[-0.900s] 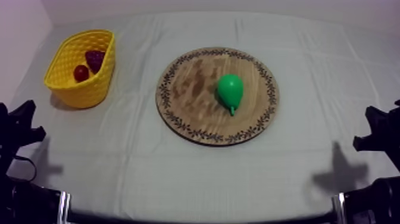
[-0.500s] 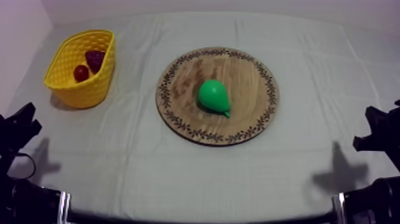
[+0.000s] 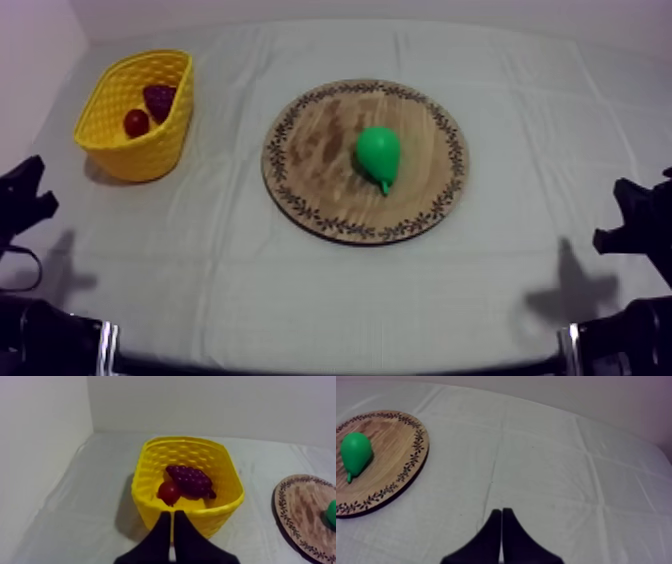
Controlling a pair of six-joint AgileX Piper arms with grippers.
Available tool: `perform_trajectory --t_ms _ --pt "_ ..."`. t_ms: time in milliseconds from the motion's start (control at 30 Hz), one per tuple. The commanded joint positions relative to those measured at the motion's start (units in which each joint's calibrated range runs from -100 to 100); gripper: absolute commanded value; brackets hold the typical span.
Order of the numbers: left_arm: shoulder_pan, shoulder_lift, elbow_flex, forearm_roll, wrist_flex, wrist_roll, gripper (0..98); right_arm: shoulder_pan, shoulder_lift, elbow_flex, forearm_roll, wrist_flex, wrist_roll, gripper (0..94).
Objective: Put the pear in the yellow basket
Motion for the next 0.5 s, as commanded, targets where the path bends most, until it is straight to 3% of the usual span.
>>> perform_trajectory --t_ms 0,233,467 --pt "-0.02 7.14 -10.31 1.54 4.03 -1.93 0.0 0.04 -0.05 0.05 0.02 -0.09 -0.01 0.5" --pt "1.03 23.64 -31.42 6.2 13.75 -6.41 0.0 0.01 -0.05 0.05 0.02 -0.09 -0.01 0.5" --pt "4.66 40.6 -52.91 8.52 19.52 -6.22 0.0 0.0 -0.05 0.05 0.02 -0.09 -0.01 0.5"
